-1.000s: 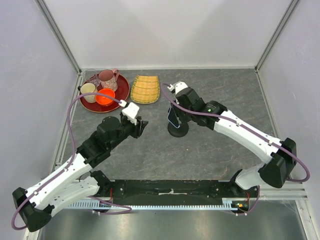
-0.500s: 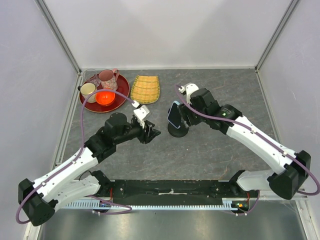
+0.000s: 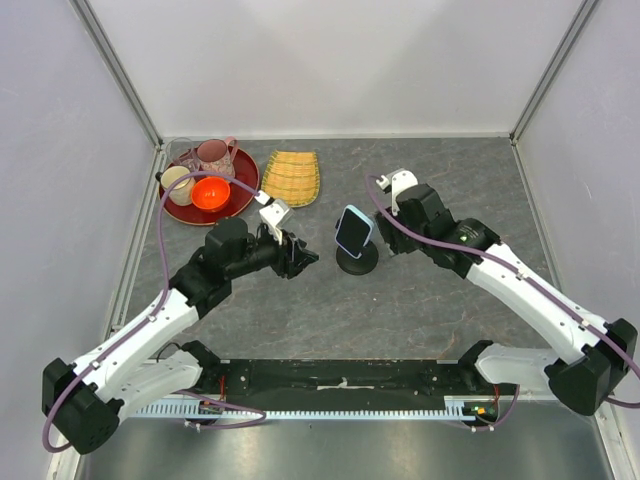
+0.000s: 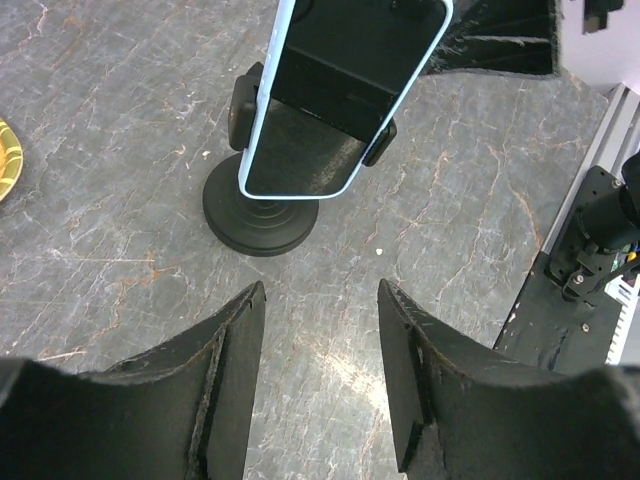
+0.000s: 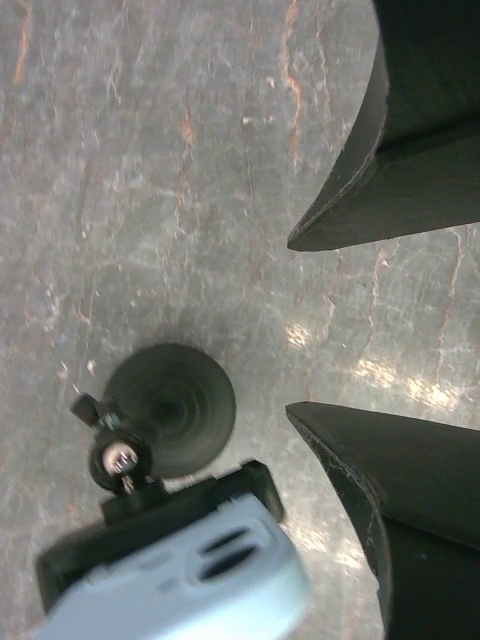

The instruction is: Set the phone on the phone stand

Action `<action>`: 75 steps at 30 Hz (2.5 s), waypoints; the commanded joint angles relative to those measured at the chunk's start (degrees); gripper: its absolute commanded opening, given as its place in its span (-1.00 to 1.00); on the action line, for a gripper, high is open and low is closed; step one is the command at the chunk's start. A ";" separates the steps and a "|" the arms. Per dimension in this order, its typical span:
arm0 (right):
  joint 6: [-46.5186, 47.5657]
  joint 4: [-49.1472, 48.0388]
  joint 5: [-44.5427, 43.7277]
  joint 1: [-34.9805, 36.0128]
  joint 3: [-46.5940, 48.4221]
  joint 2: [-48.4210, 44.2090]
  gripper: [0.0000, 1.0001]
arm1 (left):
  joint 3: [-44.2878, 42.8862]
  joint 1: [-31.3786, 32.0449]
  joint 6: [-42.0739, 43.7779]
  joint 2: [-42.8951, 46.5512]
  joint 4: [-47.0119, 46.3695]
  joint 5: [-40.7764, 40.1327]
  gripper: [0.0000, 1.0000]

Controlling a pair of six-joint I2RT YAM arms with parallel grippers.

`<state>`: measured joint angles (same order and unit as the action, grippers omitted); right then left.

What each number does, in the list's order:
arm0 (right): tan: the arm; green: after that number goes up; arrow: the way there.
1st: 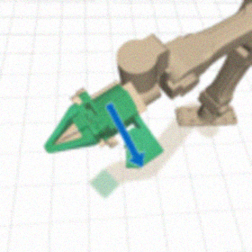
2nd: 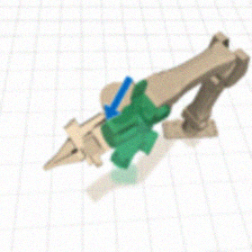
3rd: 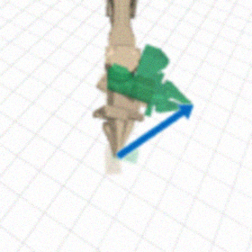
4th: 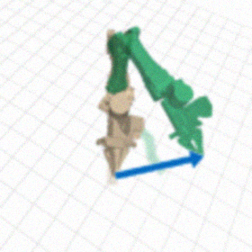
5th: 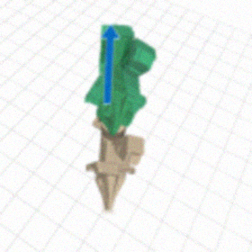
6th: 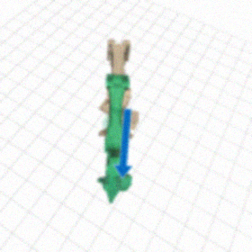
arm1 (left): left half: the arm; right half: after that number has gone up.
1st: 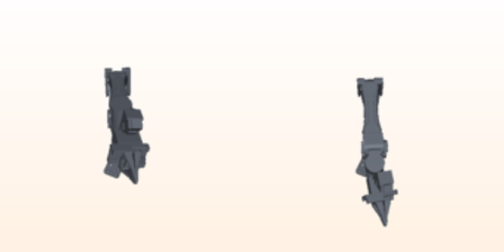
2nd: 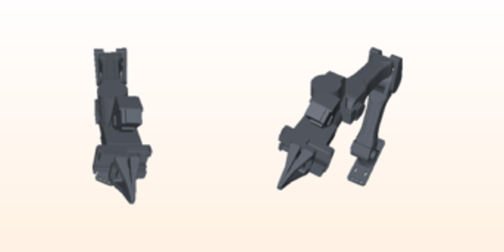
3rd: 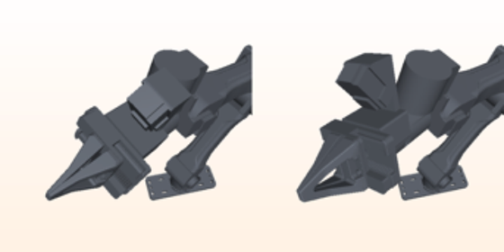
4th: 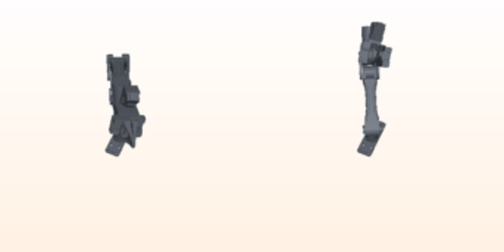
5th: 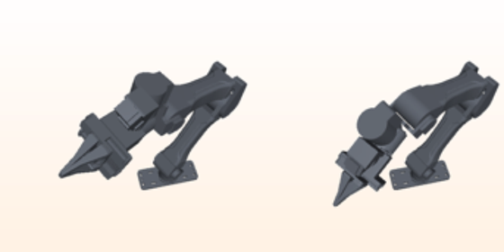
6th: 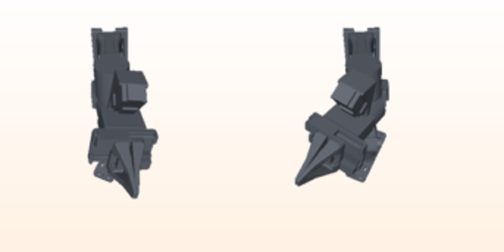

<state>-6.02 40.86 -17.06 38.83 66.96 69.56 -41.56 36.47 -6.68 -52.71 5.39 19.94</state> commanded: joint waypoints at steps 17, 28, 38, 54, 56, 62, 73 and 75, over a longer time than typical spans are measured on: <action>-6.98 -26.44 9.07 5.20 -16.24 -7.69 0.36 | -2.03 -3.69 -4.84 -2.75 -5.04 8.09 0.11; -7.61 -22.06 -12.29 4.94 -16.34 -4.61 0.24 | -1.51 -3.77 -4.66 -1.26 -4.77 6.43 0.11; 0.04 -19.94 -14.32 4.59 -14.84 -7.07 0.32 | -1.51 -3.77 -5.36 -1.34 -5.12 7.74 0.11; 6.64 -16.87 20.75 -1.73 -14.58 -8.21 0.37 | -6.42 -3.60 0.24 -17.95 -21.89 14.95 0.29; 6.20 -16.69 21.45 -2.35 -14.75 -8.82 0.36 | -9.48 -3.60 6.21 -21.62 -21.74 18.80 0.26; 3.30 -16.43 22.94 -4.02 -16.51 -12.52 0.34 | -15.83 -5.26 17.84 -30.43 -19.88 29.35 0.25; 2.16 -15.64 21.73 -4.11 -17.30 -13.66 0.27 | -23.83 -5.79 22.59 -42.21 -18.22 40.42 0.15; 1.81 -15.55 20.84 -4.37 -17.13 -12.79 0.27 | -24.44 -5.79 22.50 -42.91 -18.66 41.31 0.14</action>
<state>-3.14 25.34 5.15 34.94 49.84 55.96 -62.87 30.87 11.79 -94.63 -12.12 54.72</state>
